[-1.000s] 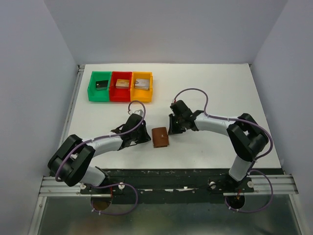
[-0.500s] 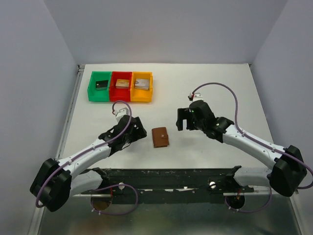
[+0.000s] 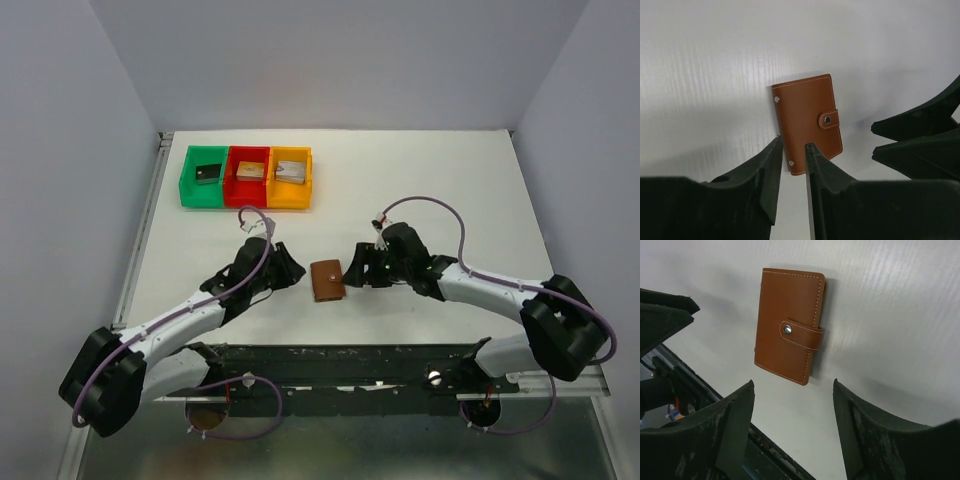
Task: Take the credit cards out of the card holder
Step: Open the card holder at the center of the board.
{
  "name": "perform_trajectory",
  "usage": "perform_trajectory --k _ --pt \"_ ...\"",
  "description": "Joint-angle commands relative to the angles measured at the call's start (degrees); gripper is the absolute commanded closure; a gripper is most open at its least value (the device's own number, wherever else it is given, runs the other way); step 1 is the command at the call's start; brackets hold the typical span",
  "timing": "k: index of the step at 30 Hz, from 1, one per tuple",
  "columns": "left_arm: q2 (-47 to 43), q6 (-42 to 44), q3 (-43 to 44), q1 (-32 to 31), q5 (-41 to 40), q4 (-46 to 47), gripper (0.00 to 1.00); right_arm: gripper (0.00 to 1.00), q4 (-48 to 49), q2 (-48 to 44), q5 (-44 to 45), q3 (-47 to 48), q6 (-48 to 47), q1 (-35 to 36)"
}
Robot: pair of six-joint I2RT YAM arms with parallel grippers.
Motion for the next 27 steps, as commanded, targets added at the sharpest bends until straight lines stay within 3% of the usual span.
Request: perform_trajectory --k 1,6,15,27 --pt "7.6 1.8 2.9 0.0 7.7 4.4 0.66 0.30 10.7 5.9 -8.4 -1.5 5.7 -0.1" --pt "12.7 0.7 3.1 0.0 7.5 5.2 0.76 0.35 14.1 11.7 -9.6 -1.4 7.5 -0.1" --pt "17.5 0.1 1.4 0.0 8.7 8.7 0.80 0.40 14.8 14.8 -9.5 -1.7 8.6 -0.1" --pt "20.1 -1.3 -0.6 -0.2 9.5 12.3 0.82 0.62 20.4 18.5 -12.5 -3.3 10.9 -0.1"
